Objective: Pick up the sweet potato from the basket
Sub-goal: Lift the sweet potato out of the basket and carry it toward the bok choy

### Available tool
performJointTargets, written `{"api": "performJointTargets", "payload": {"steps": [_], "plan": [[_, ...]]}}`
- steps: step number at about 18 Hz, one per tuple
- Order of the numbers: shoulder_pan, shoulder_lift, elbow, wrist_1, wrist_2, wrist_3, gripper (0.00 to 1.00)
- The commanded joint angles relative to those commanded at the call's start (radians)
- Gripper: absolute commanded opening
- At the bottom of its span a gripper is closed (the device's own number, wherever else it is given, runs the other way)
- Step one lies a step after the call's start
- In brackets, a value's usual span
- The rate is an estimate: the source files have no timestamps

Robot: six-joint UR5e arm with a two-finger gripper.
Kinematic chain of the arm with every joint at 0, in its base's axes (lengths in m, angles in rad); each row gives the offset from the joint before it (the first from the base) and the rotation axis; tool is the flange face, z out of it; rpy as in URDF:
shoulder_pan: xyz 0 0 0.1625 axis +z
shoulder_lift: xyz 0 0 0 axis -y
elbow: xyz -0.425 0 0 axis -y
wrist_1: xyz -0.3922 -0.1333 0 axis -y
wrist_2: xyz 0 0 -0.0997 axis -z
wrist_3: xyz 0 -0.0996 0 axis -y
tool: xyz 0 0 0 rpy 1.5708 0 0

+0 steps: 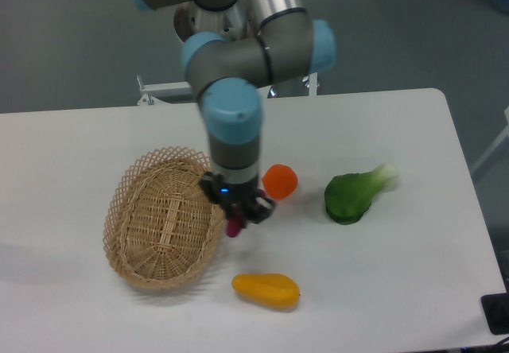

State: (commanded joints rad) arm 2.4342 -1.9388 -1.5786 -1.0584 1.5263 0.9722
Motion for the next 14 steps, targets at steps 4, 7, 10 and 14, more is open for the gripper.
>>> {"api": "performJointTargets", "payload": {"steps": [4,7,10,14], "plan": [[0.095,-0.032,0.069,-0.038,0.049,0.182,0.22],[0.146,-0.083,0.133,-0.051,0.049,0.247,0.22],[0.161,-0.152,0.215,-0.046,0.054,0.253,0.22],[0.178,-0.221,0.310,-0.049,0.057,0.255,0.22]]}}
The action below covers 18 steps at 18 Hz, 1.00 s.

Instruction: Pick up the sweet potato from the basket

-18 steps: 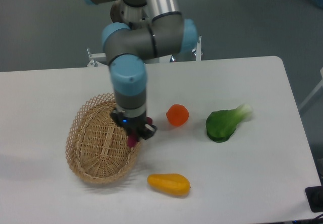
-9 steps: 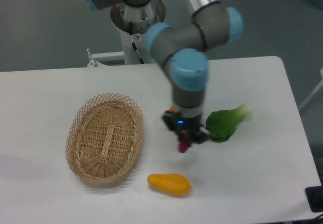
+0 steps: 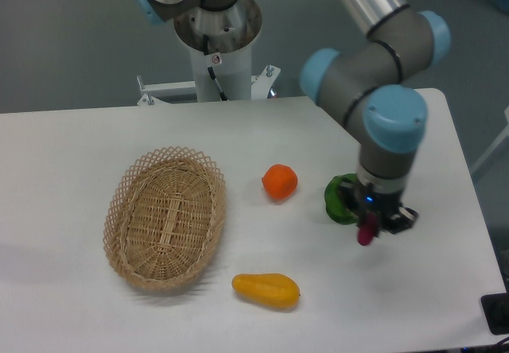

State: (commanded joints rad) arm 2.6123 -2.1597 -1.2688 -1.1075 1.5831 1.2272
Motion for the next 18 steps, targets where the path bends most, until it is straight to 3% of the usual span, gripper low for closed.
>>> {"api": "performJointTargets", "payload": {"steps": [5,9,18], "plan": [[0.025,-0.008,0.020,-0.020,-0.003,0.096,0.22],[0.045,-0.009,0.055,-0.106,-0.003,0.205,0.22],[0.046,-0.009,0.045,-0.104,-0.002,0.210,0.24]]}}
